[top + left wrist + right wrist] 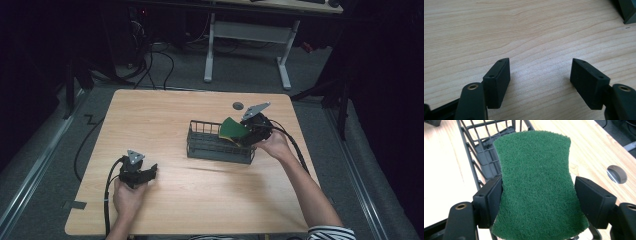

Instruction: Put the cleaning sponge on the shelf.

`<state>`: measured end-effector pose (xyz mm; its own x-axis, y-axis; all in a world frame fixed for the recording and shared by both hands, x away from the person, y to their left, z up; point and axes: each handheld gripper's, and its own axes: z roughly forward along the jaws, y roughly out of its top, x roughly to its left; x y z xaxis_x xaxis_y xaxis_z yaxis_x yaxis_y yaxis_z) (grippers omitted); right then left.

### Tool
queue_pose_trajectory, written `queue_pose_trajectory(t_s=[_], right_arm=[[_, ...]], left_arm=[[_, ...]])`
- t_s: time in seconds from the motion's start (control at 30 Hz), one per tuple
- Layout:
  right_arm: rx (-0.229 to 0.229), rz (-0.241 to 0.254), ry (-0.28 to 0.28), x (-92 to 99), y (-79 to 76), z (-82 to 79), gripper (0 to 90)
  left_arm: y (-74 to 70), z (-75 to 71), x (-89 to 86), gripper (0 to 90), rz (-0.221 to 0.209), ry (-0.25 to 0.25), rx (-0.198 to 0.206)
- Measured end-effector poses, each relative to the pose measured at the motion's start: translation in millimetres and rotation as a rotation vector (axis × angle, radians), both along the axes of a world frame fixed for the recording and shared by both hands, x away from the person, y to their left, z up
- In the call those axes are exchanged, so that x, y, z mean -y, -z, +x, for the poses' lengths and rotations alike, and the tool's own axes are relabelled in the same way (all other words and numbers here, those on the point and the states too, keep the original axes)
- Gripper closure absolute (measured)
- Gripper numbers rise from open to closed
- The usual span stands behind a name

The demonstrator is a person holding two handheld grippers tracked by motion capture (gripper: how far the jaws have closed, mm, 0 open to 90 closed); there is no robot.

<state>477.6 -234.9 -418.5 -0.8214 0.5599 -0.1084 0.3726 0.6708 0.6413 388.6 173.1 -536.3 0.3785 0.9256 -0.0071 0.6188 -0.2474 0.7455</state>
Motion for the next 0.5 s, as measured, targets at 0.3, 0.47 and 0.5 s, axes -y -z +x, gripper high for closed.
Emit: queue_pose_trajectory(t_s=[0.3,0.47,0.5], right_arm=[[-0.014,0.021,-0.006,0.7,-0.8,0.2,23.5],[-0.003,0.032,0.0,1.1,-1.8,0.0,26.8],[0.002,0.032,-0.002,1.1,-2.3,0.1,27.4]], left_arm=[[0.0,0.0,0.0,32.9,0.0,0.0,0.0],[0.0,0.0,0.0,32.9,0.0,0.0,0.0],[0.0,0.0,0.0,33.0,0.0,0.0,0.0]])
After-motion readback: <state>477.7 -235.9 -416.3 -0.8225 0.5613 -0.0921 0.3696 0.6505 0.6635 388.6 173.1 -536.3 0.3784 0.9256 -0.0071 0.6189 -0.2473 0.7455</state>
